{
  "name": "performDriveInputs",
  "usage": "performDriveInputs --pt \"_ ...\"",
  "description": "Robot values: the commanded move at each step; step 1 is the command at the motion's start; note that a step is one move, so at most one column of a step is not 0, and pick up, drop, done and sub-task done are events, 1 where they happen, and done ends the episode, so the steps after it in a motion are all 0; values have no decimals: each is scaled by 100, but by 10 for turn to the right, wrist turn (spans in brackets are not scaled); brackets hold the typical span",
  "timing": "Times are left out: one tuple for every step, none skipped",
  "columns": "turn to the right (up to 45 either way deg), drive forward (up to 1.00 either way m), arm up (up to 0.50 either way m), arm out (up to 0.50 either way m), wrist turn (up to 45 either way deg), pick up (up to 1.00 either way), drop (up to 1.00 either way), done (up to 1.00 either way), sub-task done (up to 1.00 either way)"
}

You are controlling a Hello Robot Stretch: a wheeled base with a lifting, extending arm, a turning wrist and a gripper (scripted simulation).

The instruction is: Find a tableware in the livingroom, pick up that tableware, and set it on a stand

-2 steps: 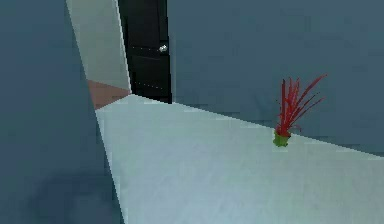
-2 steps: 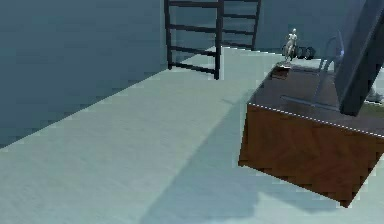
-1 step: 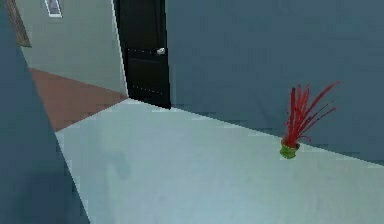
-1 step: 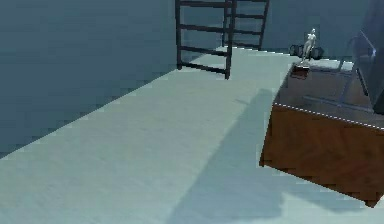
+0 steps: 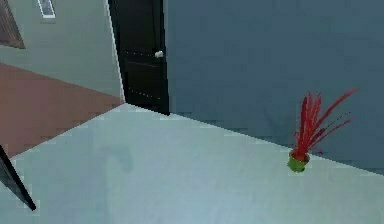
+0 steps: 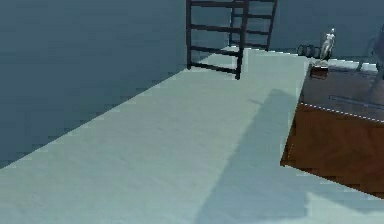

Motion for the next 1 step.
performDriveInputs --pt "450 0 0 0 0 0 0 0 0"
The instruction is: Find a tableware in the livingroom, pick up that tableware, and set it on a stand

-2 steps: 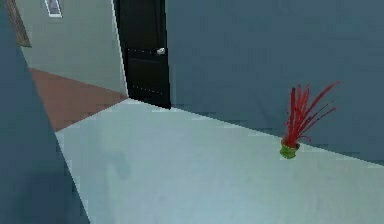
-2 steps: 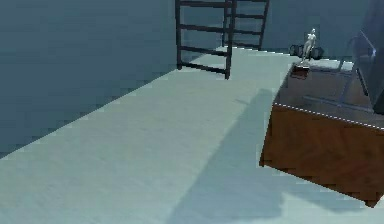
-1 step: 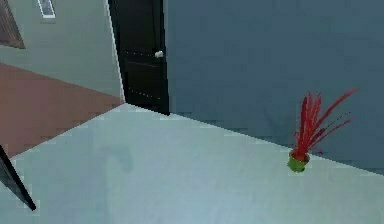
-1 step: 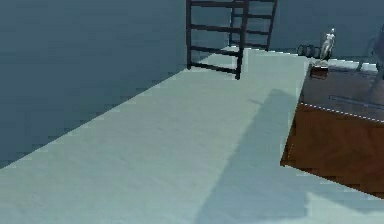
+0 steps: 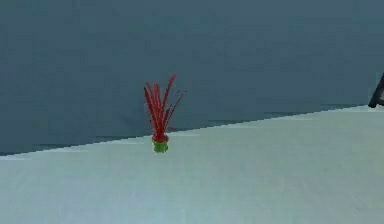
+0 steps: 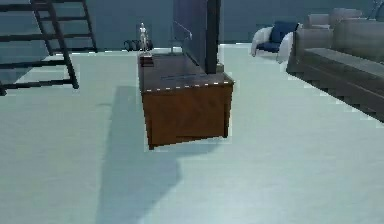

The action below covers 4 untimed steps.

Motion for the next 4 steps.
performDriveInputs --pt "450 0 0 0 0 0 0 0 0" --pt "300 0 0 0 0 0 0 0 0" --pt "0 20 0 0 0 0 0 0 0" --pt "-450 0 0 0 0 0 0 0 0"
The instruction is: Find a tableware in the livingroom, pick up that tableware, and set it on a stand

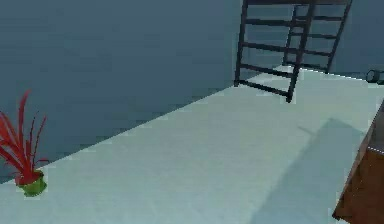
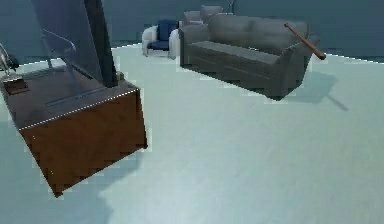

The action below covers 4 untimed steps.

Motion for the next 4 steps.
performDriveInputs --pt "-390 0 0 0 0 0 0 0 0" --pt "0 25 0 0 0 0 0 0 0" --pt "-450 0 0 0 0 0 0 0 0" --pt "-30 0 0 0 0 0 0 0 0"
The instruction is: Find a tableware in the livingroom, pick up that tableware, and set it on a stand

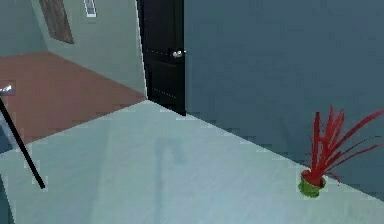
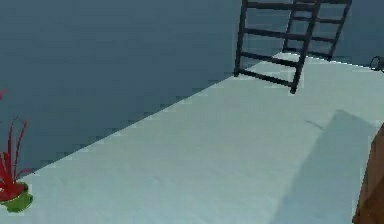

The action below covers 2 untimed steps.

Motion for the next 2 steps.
performDriveInputs --pt "0 45 0 0 0 0 0 0 0" --pt "-330 0 0 0 0 0 0 0 0"
